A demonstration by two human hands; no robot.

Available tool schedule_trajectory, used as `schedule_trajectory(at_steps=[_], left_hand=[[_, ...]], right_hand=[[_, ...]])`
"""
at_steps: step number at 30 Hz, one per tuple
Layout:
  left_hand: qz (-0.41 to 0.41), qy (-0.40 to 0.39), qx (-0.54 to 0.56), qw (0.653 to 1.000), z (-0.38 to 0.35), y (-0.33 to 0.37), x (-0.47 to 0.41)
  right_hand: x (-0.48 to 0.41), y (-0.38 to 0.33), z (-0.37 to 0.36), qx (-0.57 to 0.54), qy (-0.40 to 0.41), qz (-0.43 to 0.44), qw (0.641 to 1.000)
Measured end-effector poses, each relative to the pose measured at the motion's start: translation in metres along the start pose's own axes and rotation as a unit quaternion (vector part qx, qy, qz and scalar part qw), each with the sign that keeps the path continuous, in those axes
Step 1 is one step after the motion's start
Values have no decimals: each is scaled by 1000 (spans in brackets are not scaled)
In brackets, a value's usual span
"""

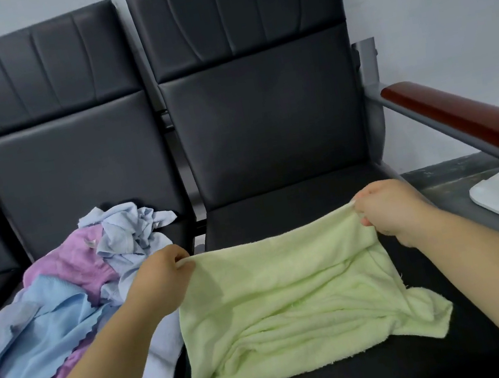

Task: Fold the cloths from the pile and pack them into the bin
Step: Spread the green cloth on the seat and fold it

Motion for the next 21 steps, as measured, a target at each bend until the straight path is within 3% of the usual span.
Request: schedule_trajectory(at_steps=[2, 5, 13, 18, 21], left_hand=[[64, 13, 105, 992, 4, 1, 4], [115, 60, 243, 961, 21, 4, 5], [48, 164, 387, 906, 104, 37, -24], [-22, 265, 391, 881, 154, 66, -21], [-36, 289, 354, 889, 150, 66, -9]], right_hand=[[10, -1, -6, -235, -54, -96, 966], [18, -15, -4, -357, -69, -103, 926], [12, -120, 37, -369, -13, 73, 926], [27, -157, 70, -381, 35, 157, 911], [46, -139, 74, -318, 62, 191, 926]])
Point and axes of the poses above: each hand's wrist, its own x-axis away from the middle knuckle, its own z-axis out of the back of the hand, y = z × x, the point moved 5 cm from there along -x, towards the middle knuckle, and after that the axes turned 1 degree about -x, right-handed, at the moved point
